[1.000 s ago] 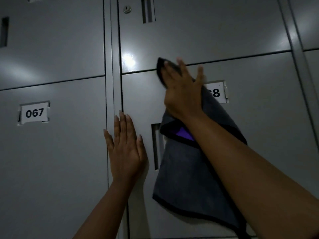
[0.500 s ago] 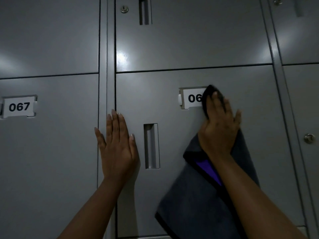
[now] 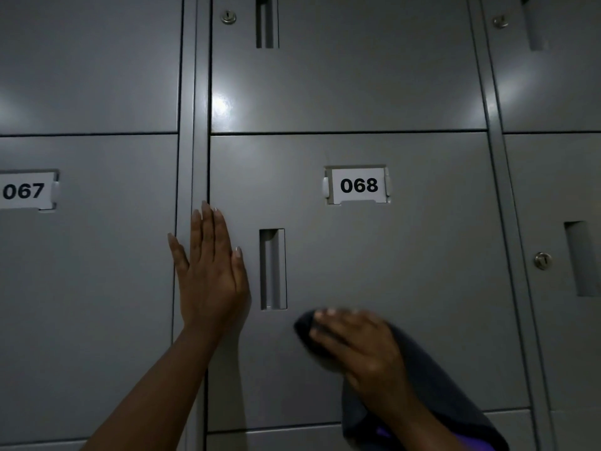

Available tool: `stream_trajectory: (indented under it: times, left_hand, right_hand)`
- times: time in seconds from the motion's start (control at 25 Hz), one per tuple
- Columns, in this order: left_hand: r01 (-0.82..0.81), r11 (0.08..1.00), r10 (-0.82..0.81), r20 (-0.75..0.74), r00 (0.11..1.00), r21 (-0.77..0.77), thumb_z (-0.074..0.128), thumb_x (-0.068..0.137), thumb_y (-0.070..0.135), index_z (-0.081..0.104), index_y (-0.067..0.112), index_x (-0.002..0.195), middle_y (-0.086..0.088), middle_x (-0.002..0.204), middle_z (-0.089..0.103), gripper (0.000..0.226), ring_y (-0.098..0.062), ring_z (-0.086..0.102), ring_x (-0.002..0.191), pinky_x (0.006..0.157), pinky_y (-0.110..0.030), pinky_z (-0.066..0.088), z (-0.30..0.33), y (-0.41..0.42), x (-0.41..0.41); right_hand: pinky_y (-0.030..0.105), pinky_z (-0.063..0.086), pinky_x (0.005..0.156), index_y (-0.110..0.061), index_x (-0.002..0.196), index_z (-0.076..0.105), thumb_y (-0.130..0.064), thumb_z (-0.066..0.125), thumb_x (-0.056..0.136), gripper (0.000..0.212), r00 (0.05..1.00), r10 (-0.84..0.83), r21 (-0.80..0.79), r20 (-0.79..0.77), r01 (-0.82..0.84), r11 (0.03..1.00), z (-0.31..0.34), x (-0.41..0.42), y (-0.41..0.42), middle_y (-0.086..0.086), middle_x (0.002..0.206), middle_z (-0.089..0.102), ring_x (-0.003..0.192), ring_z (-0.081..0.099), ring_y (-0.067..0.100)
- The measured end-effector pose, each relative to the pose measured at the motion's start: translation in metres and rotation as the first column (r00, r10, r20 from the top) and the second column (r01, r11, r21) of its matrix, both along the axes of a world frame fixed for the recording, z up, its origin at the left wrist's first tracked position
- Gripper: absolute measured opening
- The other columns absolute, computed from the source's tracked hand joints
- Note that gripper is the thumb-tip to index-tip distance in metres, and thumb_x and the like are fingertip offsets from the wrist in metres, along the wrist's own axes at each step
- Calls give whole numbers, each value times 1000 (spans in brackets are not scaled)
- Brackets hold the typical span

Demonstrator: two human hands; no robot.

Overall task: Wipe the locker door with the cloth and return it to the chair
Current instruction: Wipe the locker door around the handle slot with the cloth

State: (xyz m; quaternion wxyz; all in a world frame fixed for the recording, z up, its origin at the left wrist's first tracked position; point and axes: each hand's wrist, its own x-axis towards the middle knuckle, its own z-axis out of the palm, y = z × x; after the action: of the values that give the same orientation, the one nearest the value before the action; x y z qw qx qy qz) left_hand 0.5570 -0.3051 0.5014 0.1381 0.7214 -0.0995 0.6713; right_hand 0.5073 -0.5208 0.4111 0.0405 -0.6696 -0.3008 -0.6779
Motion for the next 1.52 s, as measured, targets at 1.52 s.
stream_trajectory:
  times: [1.52]
  left_hand:
    - [-42, 999, 42, 80, 996, -3, 18, 94, 31, 8, 4, 146, -20, 155, 2, 59, -25, -4, 143, 112, -43, -15, 1, -2, 2]
  right_hand:
    - [40, 21, 75, -19, 85, 70, -13, 45, 69, 31, 955, -206, 156, -213, 242, 958, 66, 16, 85, 8, 105, 58, 98, 35, 23]
